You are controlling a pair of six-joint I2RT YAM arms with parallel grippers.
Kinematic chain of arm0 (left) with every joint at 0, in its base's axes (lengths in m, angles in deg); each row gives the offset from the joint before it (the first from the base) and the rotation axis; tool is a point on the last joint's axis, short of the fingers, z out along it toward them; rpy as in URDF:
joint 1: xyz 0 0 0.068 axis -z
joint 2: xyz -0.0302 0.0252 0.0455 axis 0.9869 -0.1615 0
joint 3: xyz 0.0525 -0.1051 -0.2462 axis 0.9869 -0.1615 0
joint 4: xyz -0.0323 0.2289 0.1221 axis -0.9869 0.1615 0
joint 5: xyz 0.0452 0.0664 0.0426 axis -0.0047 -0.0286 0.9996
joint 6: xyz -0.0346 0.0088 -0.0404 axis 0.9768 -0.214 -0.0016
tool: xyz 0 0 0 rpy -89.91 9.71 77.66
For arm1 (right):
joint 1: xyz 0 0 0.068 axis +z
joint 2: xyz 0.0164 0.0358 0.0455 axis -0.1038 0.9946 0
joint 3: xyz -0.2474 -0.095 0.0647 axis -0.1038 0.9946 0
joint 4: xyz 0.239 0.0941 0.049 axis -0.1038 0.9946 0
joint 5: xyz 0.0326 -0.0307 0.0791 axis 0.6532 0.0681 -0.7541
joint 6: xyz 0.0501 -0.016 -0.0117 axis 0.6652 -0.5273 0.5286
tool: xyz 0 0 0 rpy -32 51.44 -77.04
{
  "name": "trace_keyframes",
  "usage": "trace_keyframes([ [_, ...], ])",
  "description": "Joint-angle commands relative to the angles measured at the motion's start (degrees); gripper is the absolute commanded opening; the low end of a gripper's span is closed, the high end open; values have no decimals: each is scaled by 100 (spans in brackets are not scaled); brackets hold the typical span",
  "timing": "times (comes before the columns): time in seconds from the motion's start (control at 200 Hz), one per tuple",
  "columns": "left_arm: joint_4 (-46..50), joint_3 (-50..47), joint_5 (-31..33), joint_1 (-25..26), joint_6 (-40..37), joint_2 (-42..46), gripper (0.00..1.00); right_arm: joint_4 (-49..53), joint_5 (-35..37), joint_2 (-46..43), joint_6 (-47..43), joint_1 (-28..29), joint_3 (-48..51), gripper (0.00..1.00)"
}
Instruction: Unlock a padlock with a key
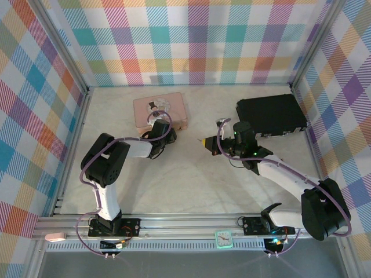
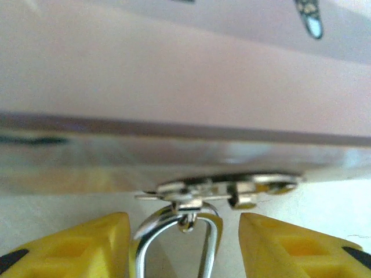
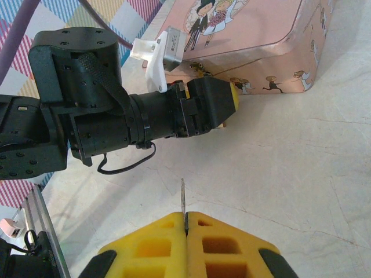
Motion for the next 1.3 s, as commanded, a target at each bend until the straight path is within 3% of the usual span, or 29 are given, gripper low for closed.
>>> trace_keyframes([
  [0.0, 782, -50, -187, 101, 103, -163, 46, -70, -74, -41, 46, -25, -142, 0],
  [0.14, 1221, 19, -26, 182, 33, -140, 39, -39, -45, -80, 27, -25, -119, 0],
  [0.335, 1398, -96, 0, 279, -46, -37, 40, -99, -69, -24, 42, -21, -129, 0],
  [0.46, 1519, 72, -78, 279, -90, -155, 24, -119, -102, 45, 63, -25, -163, 0],
  [0.66, 1864, 360, -426, 273, 56, 57, 14, -120, -65, 63, 99, -25, -80, 0],
  [0.935, 2492, 710, -1709, 86, 1017, 413, 14, -771, -265, 510, 473, -16, 176, 0],
  [1.295, 1337, 67, -2427, 77, 2449, 550, 9, -2944, 98, 1665, 1558, 320, 883, 0],
])
